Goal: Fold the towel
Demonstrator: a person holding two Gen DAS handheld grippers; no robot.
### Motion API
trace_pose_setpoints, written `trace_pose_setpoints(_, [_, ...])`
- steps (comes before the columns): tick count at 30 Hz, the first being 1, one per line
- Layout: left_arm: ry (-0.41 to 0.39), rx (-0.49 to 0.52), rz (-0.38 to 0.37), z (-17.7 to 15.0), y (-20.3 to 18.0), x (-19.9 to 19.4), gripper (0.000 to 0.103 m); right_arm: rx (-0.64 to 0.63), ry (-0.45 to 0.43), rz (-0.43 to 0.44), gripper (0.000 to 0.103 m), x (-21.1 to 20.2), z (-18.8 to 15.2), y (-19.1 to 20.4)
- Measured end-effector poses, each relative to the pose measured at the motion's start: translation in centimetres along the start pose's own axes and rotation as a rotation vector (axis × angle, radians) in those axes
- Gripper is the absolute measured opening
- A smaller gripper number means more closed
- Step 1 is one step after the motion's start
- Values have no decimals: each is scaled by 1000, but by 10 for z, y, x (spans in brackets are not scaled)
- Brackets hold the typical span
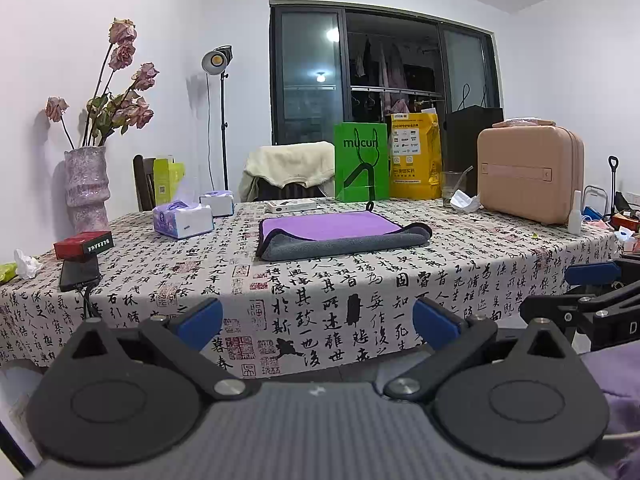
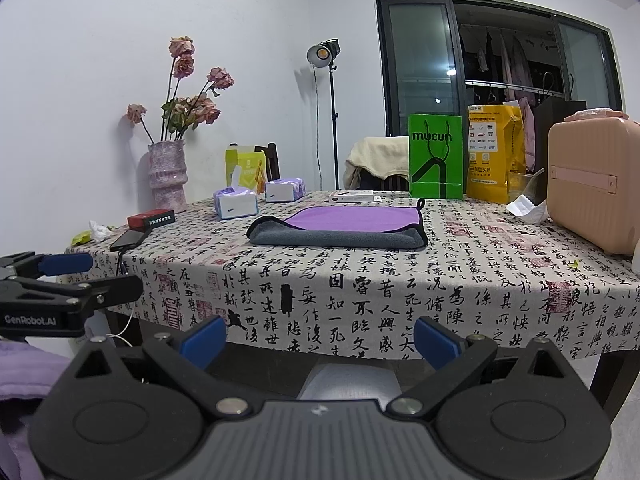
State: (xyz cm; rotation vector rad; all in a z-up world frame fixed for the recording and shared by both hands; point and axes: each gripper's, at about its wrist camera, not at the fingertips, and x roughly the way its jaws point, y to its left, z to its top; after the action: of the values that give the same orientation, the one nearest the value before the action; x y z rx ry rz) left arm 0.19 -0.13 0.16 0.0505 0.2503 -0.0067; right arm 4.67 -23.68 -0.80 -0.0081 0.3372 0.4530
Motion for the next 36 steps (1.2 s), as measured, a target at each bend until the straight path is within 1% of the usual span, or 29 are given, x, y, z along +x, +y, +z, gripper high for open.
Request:
trace_pose_setpoints(9, [-3, 7, -10, 3, -1, 4, 103, 1, -1, 0, 101, 0, 0, 0])
trace_pose_setpoints(12, [9, 22, -38, 5, -1, 14, 103, 5, -10, -6, 101, 3, 3, -3])
trace_pose_setpoints(14, [8, 39, -34, 5, 0, 24, 103, -1, -24, -26, 101, 5, 6, -6])
trace_pose_setpoints(16, [0, 32, -24, 6, 3, 35, 103, -10, -36, -42, 101, 10, 10, -12])
trace_pose_setpoints(21, [7, 1, 4, 12, 14, 72, 103, -21, -48, -92, 101, 33, 26, -31])
trace_pose_setpoints(25, [22, -26, 22, 19, 22, 100, 103, 9, -47, -117, 101, 58, 37, -49])
trace_pose_setpoints(29, [50, -54, 41, 26, 28, 128, 103, -4, -25, -117, 101, 87, 45, -58])
trace_pose_setpoints(36, [83, -52, 59, 41, 32, 169, 103, -12, -23, -109, 101, 134, 59, -78])
